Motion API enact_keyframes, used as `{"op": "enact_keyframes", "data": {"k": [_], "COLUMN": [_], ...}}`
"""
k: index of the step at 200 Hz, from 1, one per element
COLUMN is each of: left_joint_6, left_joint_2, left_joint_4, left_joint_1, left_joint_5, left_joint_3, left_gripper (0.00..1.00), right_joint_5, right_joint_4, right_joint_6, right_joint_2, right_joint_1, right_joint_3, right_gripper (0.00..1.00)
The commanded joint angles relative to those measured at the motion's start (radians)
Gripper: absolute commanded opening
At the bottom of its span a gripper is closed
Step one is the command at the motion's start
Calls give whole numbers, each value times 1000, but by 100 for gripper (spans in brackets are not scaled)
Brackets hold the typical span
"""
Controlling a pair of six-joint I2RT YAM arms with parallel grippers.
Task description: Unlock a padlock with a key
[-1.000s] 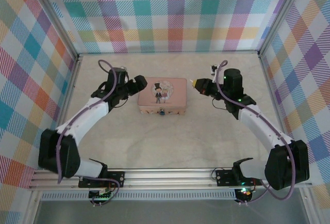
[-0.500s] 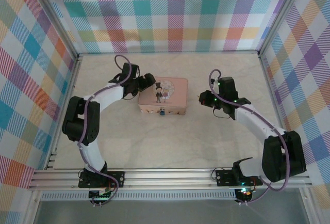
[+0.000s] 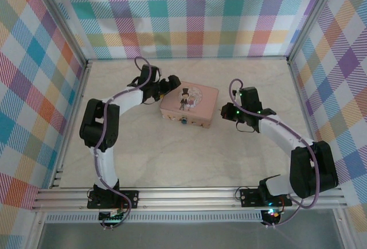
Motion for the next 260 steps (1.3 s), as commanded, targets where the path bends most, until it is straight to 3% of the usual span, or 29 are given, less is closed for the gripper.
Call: {"op": "enact_keyframes", "data": {"k": [1,54,96,114,139,158,186,260], "left_joint_6": [43,83,128,173,218,226,225,286], "left_joint_2": [-159,-461,-590,-569,-493,-408,-283,-109], "left_joint_4": [-3,79,367,562,633,821,966,1044], "left_joint_1": [-5,-70,-214,-258,-293,-312,-329,-363], "left_joint_5": [-50,-184,-314,-296,-286,-238,-219,-142], "left_joint_3": [-89,-420,-690,-788,-795,-828,-821,-737], "left_gripper": [100,100,100,100,100,100,100,98], "right_joint_5": [43,61,61,70,74,72,80,61], "right_joint_4": [-30,-63,-137,-163,-182,-194,-213,-267], "right_joint_6": [-58,-115,-145,-156,-165,-172,-187,-214], "right_joint_2": [-10,180,400,493,599,656,713,817], "right_joint_1": [6,2,-9,-11,-15,-15,-14,-14], "right_joint_3": [81,330,588,685,787,842,892,985], "right_gripper": [0,0,0,0,0,0,0,0]}}
